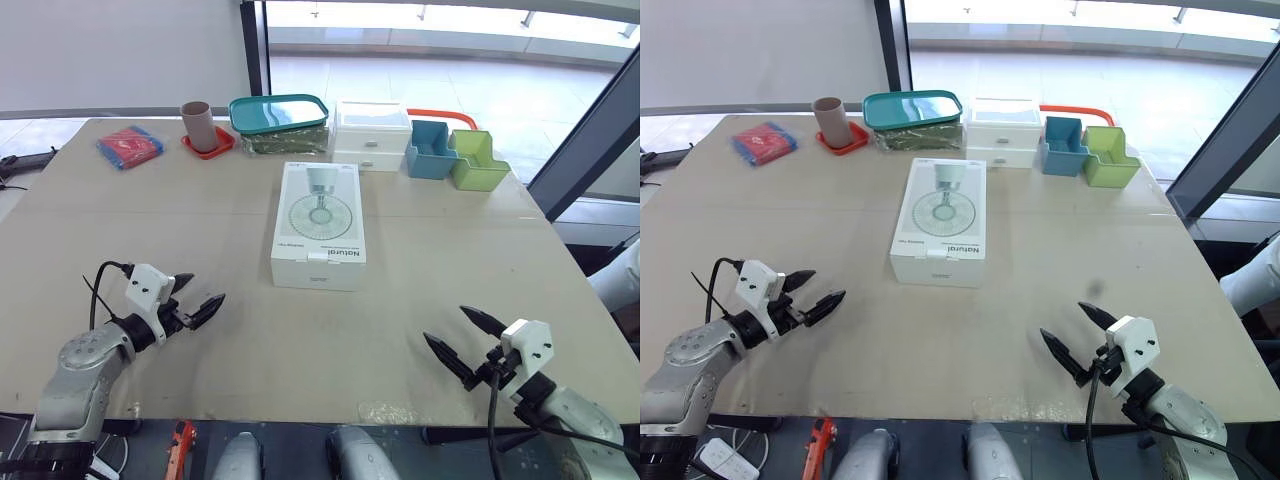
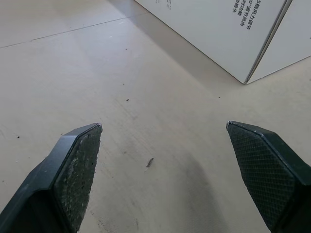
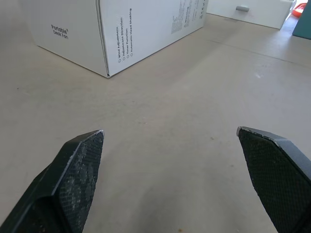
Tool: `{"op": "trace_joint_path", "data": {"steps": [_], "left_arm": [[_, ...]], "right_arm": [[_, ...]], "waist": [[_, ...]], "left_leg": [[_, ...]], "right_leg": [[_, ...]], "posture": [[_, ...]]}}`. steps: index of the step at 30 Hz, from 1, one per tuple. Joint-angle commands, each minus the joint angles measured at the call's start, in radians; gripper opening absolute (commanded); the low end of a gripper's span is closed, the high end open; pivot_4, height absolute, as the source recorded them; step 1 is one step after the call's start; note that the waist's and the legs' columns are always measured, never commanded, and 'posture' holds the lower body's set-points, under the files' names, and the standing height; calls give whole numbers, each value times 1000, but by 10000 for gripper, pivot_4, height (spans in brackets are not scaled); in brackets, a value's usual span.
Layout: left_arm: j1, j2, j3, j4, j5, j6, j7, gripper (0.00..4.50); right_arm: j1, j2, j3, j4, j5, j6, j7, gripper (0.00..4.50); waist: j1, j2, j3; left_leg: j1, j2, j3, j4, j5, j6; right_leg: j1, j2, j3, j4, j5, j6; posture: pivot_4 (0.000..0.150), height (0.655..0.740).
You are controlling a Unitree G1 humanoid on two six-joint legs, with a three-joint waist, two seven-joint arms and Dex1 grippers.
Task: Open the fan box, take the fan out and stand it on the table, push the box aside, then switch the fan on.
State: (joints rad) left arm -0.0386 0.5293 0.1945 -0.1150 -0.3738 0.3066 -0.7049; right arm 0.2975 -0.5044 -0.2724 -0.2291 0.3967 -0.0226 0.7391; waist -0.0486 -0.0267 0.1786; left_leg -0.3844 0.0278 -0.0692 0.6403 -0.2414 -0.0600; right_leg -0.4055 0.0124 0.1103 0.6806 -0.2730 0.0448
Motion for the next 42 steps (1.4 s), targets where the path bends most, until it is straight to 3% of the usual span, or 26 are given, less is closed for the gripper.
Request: {"op": "trace_joint_path", "data": {"steps": [1, 16, 17, 18, 22, 23, 27, 29, 38, 42], "left_arm": [[-14, -15, 19, -3, -4, -48, 13, 43686], [-78, -11, 14, 28, -36, -70, -33, 43686], [-111, -9, 10, 27, -50, -50, -38, 38597], [-148, -9, 3, 26, -64, -31, -45, 38544], [-327, 1, -107, 33, -16, -27, -114, 25426], [-364, -3, -128, 43, -6, -25, -122, 23908], [-524, -18, -227, 96, 39, 29, -132, 5505], [-564, -17, -264, 129, 70, 35, -140, 1050], [-701, -38, -377, 255, 153, 62, -182, 268], [-710, -50, -384, 275, 150, 101, -193, 268]], "right_arm": [[-34, -20, -3, 13, -38, -32, -6, 45000], [-51, -11, 21, 1, -43, -35, 14, 45000], [-55, -15, 23, -6, -41, -31, 16, 45000], [-61, -21, 27, -12, -40, -27, 19, 45000], [-116, -41, 42, -50, -22, 1, 24, 45000], [-129, -45, 47, -59, -19, 8, 25, 45000], [-183, -56, 79, -104, -8, 61, 26, 45000], [-200, -57, 89, -122, -2, 81, 21, 45000], [-329, -94, 164, -228, 20, 230, 13, 45000], [-417, -141, 223, -240, -52, 362, -23, 45000]], "waist": [[0, 0, 0], [0, 0, 0], [0, 0, 0], [1, 0, 0], [1, -1, 0], [2, -1, 1], [-2, -1, 0], [-1, -1, 1], [1, -1, 1], [-1, -1, 1]], "left_leg": [[0, 0, 0, 0, 0, 0], [0, 0, 0, 0, 0, 0], [0, 0, 0, 0, 0, 0], [0, 0, 0, 0, 0, 0], [0, -1, 0, 1, 0, 0], [-1, -1, -1, 2, 0, 0], [-2, -1, -1, 3, -1, 1], [-2, -1, -1, 3, -1, 1], [-3, -2, -2, 4, -1, 1], [-4, -2, -2, 5, -1, 1]], "right_leg": [[0, 0, 0, 0, 0, 0], [0, 0, 0, 0, 0, 0], [0, 0, 0, 0, 0, 0], [0, 0, 0, 0, 0, 0], [0, 0, 0, 0, 0, 0], [0, 0, -1, 0, 1, 0], [0, 0, 0, 0, 5, -4], [1, 0, 0, 0, 5, -4], [0, 0, -1, 0, 5, -4], [0, 0, 0, 0, 5, -4]], "posture": [[1500, 7400], [1500, 7400], [1500, 7400], [1500, 7400], [1500, 7400], [1500, 7400], [1500, 7400], [1500, 7400], [1500, 7400], [1500, 7400]]}}
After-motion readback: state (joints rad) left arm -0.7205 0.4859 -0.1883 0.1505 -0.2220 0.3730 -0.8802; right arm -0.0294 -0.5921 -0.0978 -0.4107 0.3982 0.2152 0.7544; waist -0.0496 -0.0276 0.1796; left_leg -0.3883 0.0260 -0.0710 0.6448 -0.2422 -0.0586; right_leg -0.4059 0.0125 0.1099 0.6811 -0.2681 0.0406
